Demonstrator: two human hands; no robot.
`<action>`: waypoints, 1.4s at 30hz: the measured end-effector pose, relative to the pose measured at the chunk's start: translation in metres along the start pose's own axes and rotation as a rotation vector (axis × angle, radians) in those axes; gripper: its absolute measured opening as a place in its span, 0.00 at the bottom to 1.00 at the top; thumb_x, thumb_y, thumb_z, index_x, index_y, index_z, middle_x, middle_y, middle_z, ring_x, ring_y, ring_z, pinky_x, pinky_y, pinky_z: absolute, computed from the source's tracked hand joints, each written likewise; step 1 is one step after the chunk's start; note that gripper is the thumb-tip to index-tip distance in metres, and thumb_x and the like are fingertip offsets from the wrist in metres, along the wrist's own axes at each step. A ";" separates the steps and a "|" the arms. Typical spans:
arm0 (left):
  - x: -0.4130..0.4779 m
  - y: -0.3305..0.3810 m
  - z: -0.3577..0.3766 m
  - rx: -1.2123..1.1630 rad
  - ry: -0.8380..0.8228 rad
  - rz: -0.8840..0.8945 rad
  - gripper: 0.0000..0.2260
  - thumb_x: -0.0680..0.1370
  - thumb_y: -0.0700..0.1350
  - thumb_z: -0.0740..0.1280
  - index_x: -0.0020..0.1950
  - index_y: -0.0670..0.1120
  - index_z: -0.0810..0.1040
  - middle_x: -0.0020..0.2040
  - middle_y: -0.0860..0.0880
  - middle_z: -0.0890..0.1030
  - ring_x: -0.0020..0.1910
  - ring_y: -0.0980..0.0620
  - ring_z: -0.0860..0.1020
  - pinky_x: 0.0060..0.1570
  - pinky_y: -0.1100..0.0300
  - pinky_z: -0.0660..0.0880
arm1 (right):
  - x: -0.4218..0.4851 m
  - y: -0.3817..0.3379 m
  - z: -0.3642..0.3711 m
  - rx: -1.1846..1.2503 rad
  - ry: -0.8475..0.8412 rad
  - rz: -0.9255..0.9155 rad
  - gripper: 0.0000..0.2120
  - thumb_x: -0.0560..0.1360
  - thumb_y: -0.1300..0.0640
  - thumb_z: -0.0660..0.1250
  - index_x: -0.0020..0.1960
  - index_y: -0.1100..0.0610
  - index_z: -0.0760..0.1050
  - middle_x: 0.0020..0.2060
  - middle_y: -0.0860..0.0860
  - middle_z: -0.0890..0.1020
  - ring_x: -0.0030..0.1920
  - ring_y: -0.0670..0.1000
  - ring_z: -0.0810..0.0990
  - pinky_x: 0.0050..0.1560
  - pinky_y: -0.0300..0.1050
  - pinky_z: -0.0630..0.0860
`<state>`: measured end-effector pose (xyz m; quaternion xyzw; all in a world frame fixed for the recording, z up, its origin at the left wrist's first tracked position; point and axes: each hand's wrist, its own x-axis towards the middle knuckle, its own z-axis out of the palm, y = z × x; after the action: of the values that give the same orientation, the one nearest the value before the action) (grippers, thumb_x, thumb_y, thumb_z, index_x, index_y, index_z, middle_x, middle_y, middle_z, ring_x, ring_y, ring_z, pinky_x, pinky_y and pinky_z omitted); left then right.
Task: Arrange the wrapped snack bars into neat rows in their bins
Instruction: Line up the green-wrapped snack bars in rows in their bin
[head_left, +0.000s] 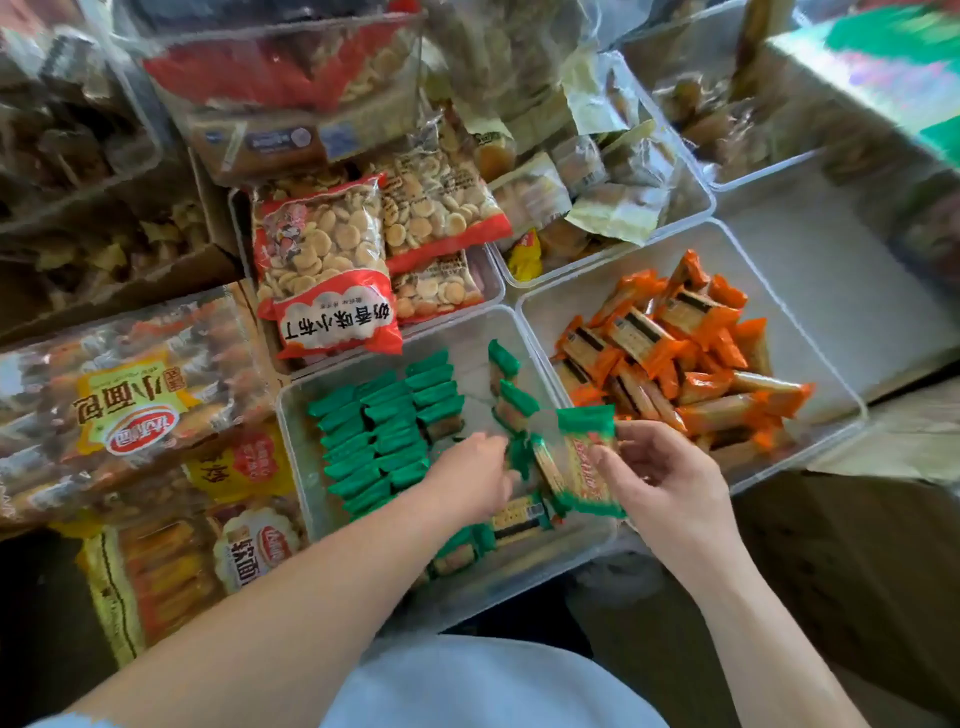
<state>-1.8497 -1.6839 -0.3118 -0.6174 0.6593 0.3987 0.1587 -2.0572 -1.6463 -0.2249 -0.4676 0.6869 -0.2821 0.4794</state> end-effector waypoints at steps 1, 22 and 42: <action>0.008 0.003 0.003 0.016 0.004 -0.017 0.26 0.84 0.57 0.62 0.78 0.45 0.67 0.71 0.43 0.72 0.70 0.39 0.74 0.67 0.45 0.74 | -0.005 0.004 -0.004 0.021 0.012 0.019 0.10 0.76 0.51 0.75 0.56 0.45 0.81 0.46 0.41 0.85 0.49 0.40 0.83 0.37 0.37 0.83; -0.053 -0.005 -0.031 -0.265 0.337 0.034 0.14 0.74 0.59 0.74 0.44 0.52 0.75 0.40 0.54 0.78 0.40 0.52 0.76 0.40 0.54 0.74 | -0.015 0.002 0.004 0.210 0.018 0.166 0.09 0.76 0.52 0.74 0.54 0.44 0.80 0.46 0.40 0.86 0.51 0.43 0.86 0.46 0.47 0.86; -0.125 -0.039 -0.019 -0.865 0.519 0.140 0.16 0.73 0.47 0.79 0.52 0.62 0.75 0.50 0.59 0.82 0.53 0.57 0.80 0.53 0.59 0.78 | -0.004 -0.061 0.069 0.332 -0.424 0.126 0.07 0.84 0.61 0.64 0.61 0.57 0.76 0.48 0.54 0.88 0.47 0.54 0.88 0.39 0.43 0.84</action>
<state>-1.7836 -1.6087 -0.2249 -0.6596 0.4915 0.4784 -0.3073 -1.9708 -1.6635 -0.1985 -0.3875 0.5435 -0.2563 0.6991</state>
